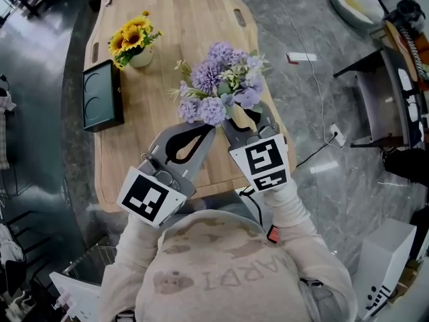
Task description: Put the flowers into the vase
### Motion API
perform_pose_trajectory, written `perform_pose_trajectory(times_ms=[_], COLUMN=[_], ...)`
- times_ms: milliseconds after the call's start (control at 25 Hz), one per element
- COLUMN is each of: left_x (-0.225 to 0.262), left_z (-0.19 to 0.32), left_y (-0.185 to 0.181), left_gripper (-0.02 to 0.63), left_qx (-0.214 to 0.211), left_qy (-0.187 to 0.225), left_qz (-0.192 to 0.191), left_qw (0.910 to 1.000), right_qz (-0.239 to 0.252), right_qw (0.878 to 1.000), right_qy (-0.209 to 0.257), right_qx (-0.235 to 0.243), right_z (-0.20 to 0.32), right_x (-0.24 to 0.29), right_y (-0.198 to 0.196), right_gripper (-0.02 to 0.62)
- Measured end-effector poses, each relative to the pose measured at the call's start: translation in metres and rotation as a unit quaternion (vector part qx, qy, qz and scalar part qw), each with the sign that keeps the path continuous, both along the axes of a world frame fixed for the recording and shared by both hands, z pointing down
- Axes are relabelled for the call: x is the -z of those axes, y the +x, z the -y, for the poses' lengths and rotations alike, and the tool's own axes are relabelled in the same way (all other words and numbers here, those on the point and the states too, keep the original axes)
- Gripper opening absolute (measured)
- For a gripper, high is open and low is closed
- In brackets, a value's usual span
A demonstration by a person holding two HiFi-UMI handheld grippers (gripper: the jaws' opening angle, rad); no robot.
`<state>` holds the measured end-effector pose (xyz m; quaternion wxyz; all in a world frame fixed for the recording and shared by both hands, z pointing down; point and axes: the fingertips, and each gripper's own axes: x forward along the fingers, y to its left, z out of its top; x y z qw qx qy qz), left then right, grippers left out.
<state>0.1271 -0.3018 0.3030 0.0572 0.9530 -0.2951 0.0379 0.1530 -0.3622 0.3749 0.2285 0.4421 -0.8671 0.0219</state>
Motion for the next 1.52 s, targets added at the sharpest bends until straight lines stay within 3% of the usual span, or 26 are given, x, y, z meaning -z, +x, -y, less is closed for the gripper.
perform_pose_trajectory(times_ms=[240, 480, 720, 920, 1040, 1520], left_x=[0.002, 0.003, 0.006, 0.011, 0.016, 0.026], left_z=[-0.010, -0.022, -0.041, -0.063, -0.078, -0.118], left_y=[-0.001, -0.010, -0.031, -0.056, -0.071, -0.134], left_gripper=[0.000, 0.000, 0.000, 0.000, 0.000, 0.000], left_qx=[-0.009, -0.016, -0.023, -0.029, -0.033, -0.031], left_qy=[0.005, 0.010, 0.013, 0.009, 0.014, 0.024], left_qz=[-0.003, -0.005, -0.005, -0.006, -0.008, -0.008], left_qw=[0.9999, 0.9998, 0.9996, 0.9995, 0.9993, 0.9992], right_qz=[-0.022, -0.024, 0.043, 0.160, 0.200, 0.210], right_qw=[0.998, 0.997, 0.995, 0.985, 0.979, 0.975], right_qy=[-0.056, -0.063, -0.045, -0.021, 0.000, 0.074], right_qx=[-0.023, -0.049, -0.073, -0.053, -0.040, 0.013], right_z=[-0.010, -0.022, -0.043, -0.079, -0.101, -0.177], right_x=[-0.004, -0.021, -0.007, 0.029, 0.050, 0.091], right_y=[0.006, 0.010, -0.001, -0.032, -0.052, -0.133], right_gripper=[0.199, 0.204, 0.185, 0.090, 0.028, 0.026])
